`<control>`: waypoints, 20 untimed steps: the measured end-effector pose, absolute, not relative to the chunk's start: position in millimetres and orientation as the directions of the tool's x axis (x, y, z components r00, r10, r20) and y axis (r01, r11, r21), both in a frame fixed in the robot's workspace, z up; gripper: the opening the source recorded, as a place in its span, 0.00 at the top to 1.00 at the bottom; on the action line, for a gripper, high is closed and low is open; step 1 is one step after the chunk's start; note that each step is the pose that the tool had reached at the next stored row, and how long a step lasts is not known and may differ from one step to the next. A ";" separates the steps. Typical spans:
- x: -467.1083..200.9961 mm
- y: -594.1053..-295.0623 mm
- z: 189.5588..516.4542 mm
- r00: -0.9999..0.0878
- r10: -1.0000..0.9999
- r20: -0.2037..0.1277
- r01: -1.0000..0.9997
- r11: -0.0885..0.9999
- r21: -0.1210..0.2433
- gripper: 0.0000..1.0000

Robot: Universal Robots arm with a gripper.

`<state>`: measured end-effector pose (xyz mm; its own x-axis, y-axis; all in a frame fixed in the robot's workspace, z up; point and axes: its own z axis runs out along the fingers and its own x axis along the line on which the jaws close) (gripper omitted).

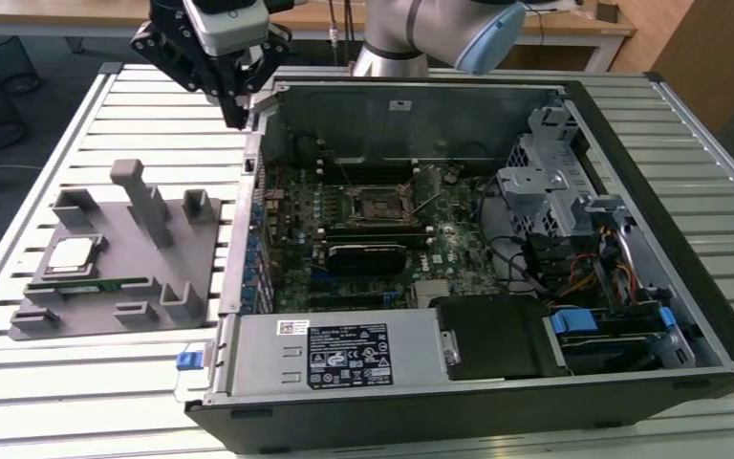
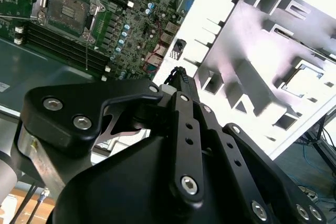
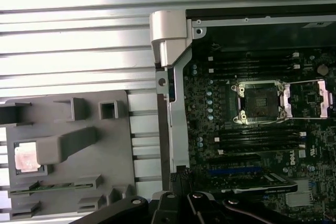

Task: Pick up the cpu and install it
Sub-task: 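Reach for the cpu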

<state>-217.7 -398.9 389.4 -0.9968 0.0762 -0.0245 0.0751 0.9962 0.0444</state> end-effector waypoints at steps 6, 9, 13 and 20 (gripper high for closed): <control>-223.2 -398.9 389.2 -0.997 0.076 -0.024 0.075 0.996 0.044 0.89; -226.0 -398.9 389.0 -0.997 0.076 -0.024 0.075 0.996 0.044 0.89; -229.7 -398.9 388.8 -0.997 0.076 -0.024 0.075 0.996 0.044 0.89; -236.1 -398.9 388.5 -0.997 0.076 -0.024 0.075 0.996 0.044 0.89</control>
<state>-236.1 -398.9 388.5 -0.9968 0.0762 -0.0245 0.0751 0.9962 0.0444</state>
